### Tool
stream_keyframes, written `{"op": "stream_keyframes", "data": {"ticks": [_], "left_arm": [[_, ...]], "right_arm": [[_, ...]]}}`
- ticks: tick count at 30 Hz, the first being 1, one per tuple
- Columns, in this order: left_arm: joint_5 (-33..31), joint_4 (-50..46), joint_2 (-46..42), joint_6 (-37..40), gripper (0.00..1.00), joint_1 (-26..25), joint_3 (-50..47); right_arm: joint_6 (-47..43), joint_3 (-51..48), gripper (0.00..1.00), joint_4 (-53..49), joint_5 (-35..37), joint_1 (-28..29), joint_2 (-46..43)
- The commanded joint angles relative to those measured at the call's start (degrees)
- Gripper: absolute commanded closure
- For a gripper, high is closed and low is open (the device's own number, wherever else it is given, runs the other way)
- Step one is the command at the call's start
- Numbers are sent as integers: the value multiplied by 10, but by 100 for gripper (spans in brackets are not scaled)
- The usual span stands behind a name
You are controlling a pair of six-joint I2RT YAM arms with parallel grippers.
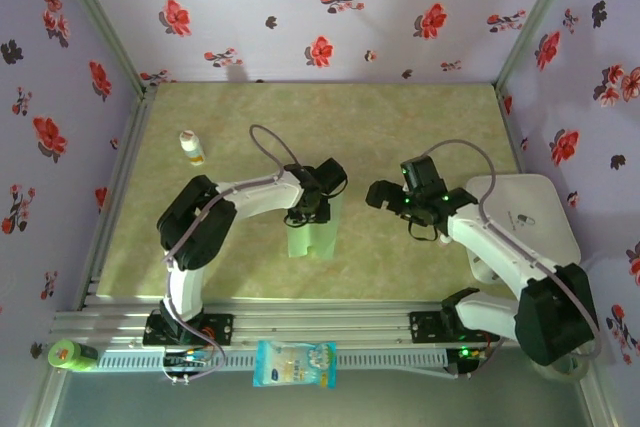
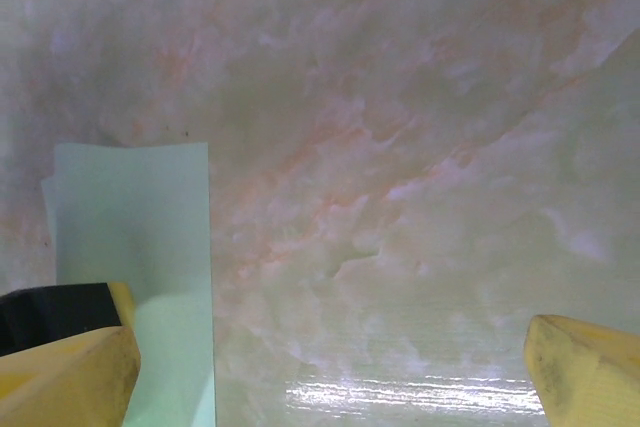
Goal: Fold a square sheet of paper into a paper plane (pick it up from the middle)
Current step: First fold the square sheet of paper in half at the center of the table.
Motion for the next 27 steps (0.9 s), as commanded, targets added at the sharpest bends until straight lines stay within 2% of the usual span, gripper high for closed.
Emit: {"op": "stream_keyframes", "data": {"ticks": [1, 5, 9, 15, 21, 27], "left_arm": [[-19, 5, -24, 15, 63, -6, -5], [-31, 17, -37, 12, 64, -6, -15], [-29, 38, -52, 14, 64, -7, -20], [-4, 46, -63, 35, 63, -6, -5], [83, 95, -87, 40, 63, 13, -13], [189, 242, -148, -7, 62, 52, -97]], "right_arm": [[30, -2, 1, -35, 78, 1, -35], [41, -23, 1, -33, 118, -5, -90], [27, -41, 1, -9, 105, -9, -120], [42, -47, 1, -5, 94, -12, -113], [70, -54, 1, 17, 74, -13, -112], [84, -68, 1, 67, 54, -14, -118]]}}
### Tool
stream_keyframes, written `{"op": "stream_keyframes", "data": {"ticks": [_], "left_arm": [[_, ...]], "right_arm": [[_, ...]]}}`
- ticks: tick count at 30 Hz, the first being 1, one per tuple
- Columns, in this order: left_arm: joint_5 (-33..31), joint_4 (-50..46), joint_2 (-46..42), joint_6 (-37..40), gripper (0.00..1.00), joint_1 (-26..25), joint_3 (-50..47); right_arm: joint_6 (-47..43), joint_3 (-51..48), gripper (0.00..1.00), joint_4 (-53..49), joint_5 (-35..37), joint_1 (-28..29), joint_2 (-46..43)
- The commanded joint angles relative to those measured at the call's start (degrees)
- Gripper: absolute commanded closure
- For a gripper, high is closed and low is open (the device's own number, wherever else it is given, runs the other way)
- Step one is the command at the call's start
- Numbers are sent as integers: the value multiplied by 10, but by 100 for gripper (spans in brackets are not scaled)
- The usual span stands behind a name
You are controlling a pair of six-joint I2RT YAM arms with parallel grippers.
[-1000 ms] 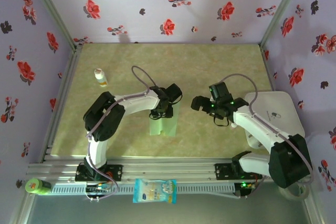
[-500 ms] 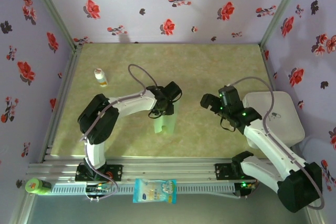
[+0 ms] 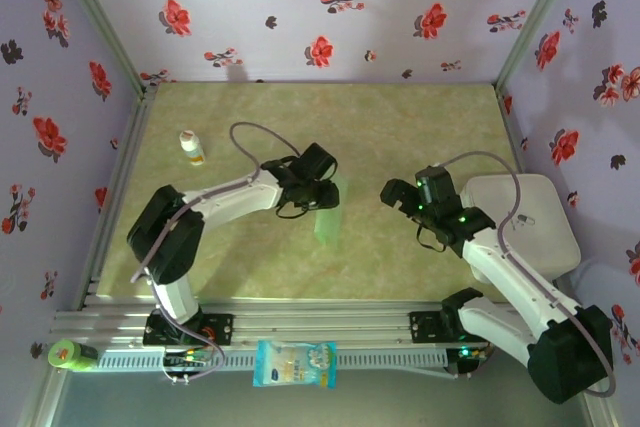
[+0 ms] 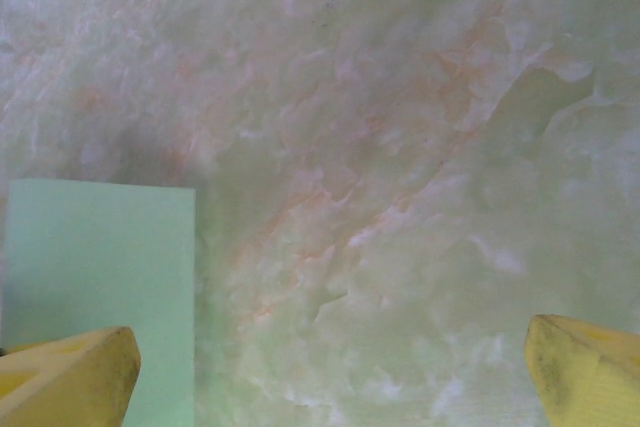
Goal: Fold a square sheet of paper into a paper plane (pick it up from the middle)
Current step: First fold the square sheet of paper in half at the center of the table, then hold the square sheet of paper at the center of the table.
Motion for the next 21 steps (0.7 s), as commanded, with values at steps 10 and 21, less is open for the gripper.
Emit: {"op": "stream_keyframes", "data": {"ticks": [10, 21], "left_arm": [[134, 257, -70, -99, 64, 48, -142], [185, 367, -28, -135, 63, 51, -180]], "right_arm": [[26, -22, 1, 105, -38, -4, 4], [47, 13, 1, 93, -69, -5, 55]]}}
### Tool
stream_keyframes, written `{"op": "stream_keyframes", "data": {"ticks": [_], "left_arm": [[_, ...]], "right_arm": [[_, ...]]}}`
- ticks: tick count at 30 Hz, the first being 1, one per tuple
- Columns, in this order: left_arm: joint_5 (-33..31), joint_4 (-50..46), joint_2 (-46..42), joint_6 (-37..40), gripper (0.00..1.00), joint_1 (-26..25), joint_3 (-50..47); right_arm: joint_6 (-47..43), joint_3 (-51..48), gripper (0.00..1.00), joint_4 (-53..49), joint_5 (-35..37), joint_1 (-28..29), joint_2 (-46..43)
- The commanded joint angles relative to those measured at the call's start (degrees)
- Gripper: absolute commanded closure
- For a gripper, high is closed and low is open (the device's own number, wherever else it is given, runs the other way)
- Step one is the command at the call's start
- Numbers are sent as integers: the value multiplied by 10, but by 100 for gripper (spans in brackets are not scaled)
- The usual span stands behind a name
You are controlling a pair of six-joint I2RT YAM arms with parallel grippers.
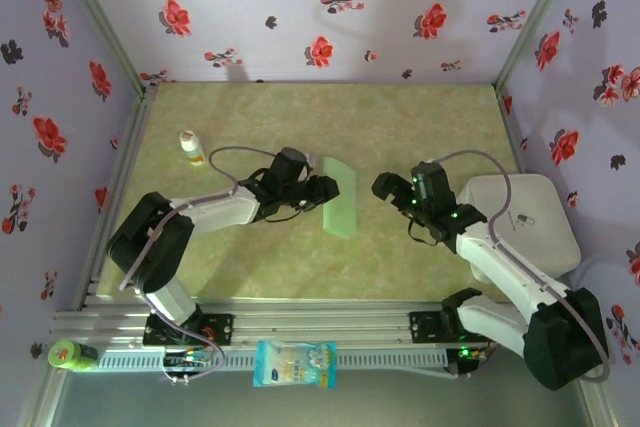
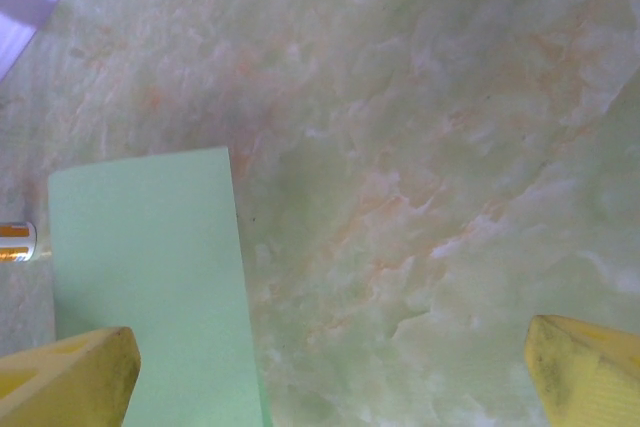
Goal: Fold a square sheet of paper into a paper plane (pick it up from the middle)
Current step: Hold the square sheet of paper at the center of the table.
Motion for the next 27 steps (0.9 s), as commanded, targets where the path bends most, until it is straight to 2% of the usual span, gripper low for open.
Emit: {"op": "stream_keyframes", "data": {"ticks": [1, 5, 12, 19, 24, 27], "left_arm": [[25, 51, 18, -20, 63, 2, -14], [24, 59, 22, -22, 63, 3, -26], [26, 76, 38, -36, 63, 16, -60], [29, 78, 46, -33, 63, 18, -70], [29, 79, 52, -33, 62, 18, -73], [29, 82, 57, -35, 62, 19, -73]], "right_arm": [[13, 21, 1, 2, -17, -5, 9], [11, 22, 1, 10, -25, -5, 12], [-3, 7, 1, 76, -86, -5, 16], [26, 9, 1, 79, -66, -5, 41], [10, -6, 1, 156, -153, -6, 58], [3, -1, 1, 154, -175, -6, 74]]}}
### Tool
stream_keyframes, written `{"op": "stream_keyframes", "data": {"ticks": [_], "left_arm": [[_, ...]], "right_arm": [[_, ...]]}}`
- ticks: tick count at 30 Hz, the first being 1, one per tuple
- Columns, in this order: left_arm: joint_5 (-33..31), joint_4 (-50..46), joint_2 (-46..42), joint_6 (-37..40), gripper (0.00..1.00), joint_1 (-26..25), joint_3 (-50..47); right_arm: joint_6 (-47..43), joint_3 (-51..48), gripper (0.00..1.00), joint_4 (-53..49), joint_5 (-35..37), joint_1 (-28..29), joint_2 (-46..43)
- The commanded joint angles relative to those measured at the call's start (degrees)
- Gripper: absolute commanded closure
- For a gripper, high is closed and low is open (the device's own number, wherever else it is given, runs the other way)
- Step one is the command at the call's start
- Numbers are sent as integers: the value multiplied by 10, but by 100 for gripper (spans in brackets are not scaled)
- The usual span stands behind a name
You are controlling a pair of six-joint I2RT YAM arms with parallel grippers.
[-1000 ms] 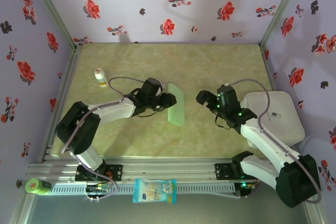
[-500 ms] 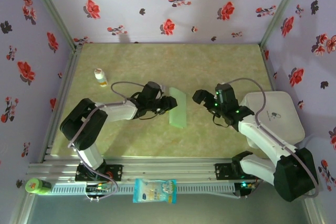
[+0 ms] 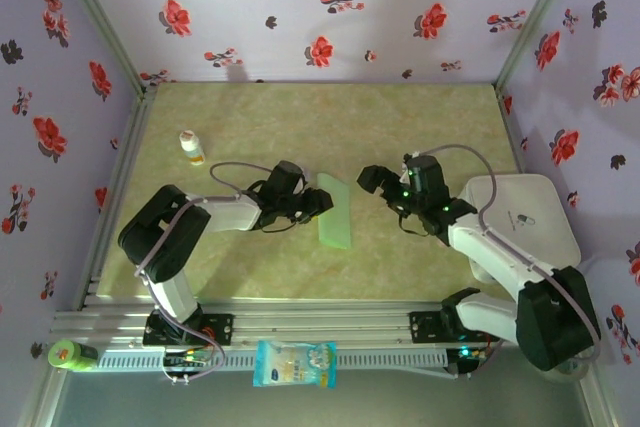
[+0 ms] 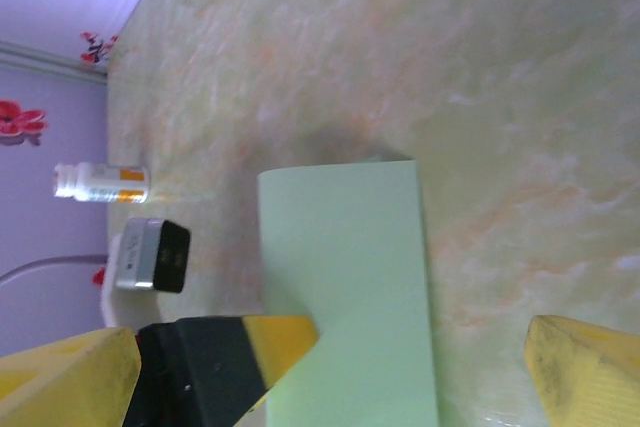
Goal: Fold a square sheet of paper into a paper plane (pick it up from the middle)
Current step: Hold the square sheet of paper at the center of the table.
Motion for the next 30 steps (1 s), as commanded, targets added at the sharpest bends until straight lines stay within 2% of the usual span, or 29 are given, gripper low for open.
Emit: {"op": "stream_keyframes", "data": {"ticks": [1, 9, 19, 30], "left_arm": [[9, 12, 14, -7, 62, 4, -7], [-9, -32, 11, 9, 58, 4, 3], [-83, -161, -16, 62, 42, 0, 39], [-126, -218, -46, 94, 42, -1, 45]], "right_arm": [[-13, 1, 1, 26, -47, -4, 18], [-33, 9, 1, 7, -55, -4, 32], [-37, 8, 1, 13, -71, -2, 39], [-34, 8, 1, 28, -79, 3, 56]]}}
